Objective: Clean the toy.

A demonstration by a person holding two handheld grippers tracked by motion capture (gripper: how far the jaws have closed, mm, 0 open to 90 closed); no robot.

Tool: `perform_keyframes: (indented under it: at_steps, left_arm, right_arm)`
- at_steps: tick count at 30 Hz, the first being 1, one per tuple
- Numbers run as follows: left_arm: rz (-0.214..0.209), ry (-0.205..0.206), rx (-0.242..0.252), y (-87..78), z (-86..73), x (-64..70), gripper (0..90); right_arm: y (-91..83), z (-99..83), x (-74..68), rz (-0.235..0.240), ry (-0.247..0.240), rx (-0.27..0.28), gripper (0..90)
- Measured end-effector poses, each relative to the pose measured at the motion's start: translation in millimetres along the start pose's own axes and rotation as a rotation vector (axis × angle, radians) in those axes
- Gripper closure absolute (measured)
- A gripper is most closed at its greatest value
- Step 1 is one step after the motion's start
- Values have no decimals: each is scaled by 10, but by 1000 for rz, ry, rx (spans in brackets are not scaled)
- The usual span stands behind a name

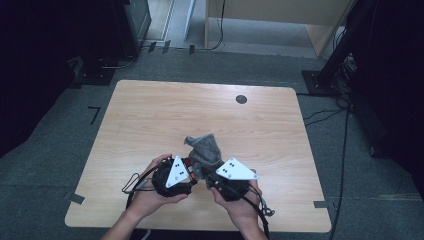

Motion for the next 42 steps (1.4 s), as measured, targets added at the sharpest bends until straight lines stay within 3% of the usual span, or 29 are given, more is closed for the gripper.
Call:
perform_keyframes:
  at_steps: [1,2,3,5,7,9,10,13,15,17,20,22,23,28,29,30,34,37,42]
  left_arm:
    - [1,-6,8,5,13,12,344]
    - [-1,1,5,1,16,21,344]
    - [-7,5,4,-2,17,30,344]
    - [-16,-1,7,-5,13,29,344]
    - [-15,-10,6,-7,-2,8,345]
    - [-14,-13,8,-12,-9,-6,344]
    - [-14,-16,10,-14,-9,-13,344]
    - [-16,-21,19,-12,4,-10,344]
    - [-17,-11,16,-8,6,2,344]
    - [-17,-4,12,-1,3,14,344]
    - [-20,-10,13,-7,-12,3,345]
    - [-25,-20,27,-22,0,-9,344]
    - [-29,-30,42,-42,13,-27,344]
    - [-37,-53,77,-104,34,-79,344]
    - [-41,-72,99,-144,59,-106,344]
    - [-41,-72,99,-144,59,-106,344]
    - [-49,-101,146,-217,107,-140,344]
    - [-71,-117,189,-265,146,-151,344]
    - [-86,-118,202,-283,161,-144,344]
  right_arm:
    - [0,0,0,0,0,0,719]
    - [22,-6,-135,28,-46,-2,719]
    - [28,-3,-171,36,-61,-2,719]
    - [33,-1,-173,36,-66,-2,718]
    - [42,7,-95,28,-46,9,718]
    - [33,-14,148,-42,-4,8,718]
    - [24,-22,211,-51,18,6,718]
    - [4,-24,254,-54,52,5,718]
    - [0,-12,167,-24,39,12,716]
    - [31,-28,-7,48,20,11,714]
    - [64,-35,-25,56,16,14,714]
    - [47,-20,77,47,54,26,715]
    - [20,-15,201,7,67,31,715]
    - [-7,-47,414,-47,81,35,713]
    - [15,-88,432,-15,109,29,712]
    - [15,-88,432,-15,109,29,712]
    - [75,-145,371,63,157,27,709]
    - [122,-205,383,76,187,7,710]
    - [177,-294,420,84,218,-30,711]
Point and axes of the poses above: each handheld gripper's, and its own axes: y roughly forward along the jaws, z roughly out of its top, x roughly to its right, the point moved 10 cm from there along y, roughly forward along the jaws, and after that the axes turned 9 degrees about y, right-handed, at the moved point
